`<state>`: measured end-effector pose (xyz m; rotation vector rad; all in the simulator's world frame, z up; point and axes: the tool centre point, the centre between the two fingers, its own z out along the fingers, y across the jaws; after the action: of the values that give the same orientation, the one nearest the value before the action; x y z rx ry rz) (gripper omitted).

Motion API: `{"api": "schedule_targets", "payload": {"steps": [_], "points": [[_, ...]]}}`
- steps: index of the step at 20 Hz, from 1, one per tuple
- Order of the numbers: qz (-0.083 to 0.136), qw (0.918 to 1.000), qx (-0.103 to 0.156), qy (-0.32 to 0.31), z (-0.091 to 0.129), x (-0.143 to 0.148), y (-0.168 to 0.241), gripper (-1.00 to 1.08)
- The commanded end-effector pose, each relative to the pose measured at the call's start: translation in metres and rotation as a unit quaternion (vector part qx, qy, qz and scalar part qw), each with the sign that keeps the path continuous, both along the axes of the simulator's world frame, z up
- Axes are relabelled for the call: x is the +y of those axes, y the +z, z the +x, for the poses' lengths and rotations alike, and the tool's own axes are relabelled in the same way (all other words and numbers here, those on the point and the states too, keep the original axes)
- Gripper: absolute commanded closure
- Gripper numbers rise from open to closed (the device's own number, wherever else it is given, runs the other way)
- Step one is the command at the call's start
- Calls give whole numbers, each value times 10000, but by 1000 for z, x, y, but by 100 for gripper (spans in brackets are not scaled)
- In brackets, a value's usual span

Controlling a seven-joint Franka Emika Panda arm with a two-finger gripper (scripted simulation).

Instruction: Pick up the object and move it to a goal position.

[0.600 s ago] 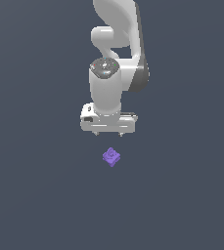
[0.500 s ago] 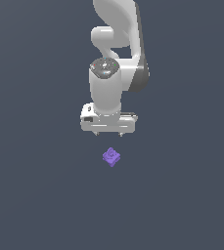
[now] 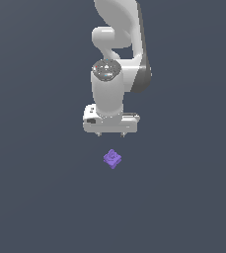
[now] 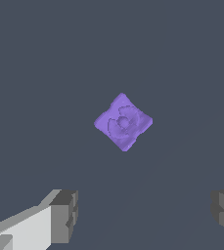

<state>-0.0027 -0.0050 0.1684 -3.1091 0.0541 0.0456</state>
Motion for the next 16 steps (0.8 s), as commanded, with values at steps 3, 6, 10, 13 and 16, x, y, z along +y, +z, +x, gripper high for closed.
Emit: {"api": "schedule_targets", "payload": {"steps": [3,6,10,13,16], "points": [[0,10000,0,-19,0,0,0,-92],[-4,9999,0,-117,2,0,-2,-92],[-12,9994,1,-340,5,1,-7,-92],[-23,9983,0,-578,8,1,-12,-92],[-36,9962,-2,-876,12,1,-18,-92]]}}
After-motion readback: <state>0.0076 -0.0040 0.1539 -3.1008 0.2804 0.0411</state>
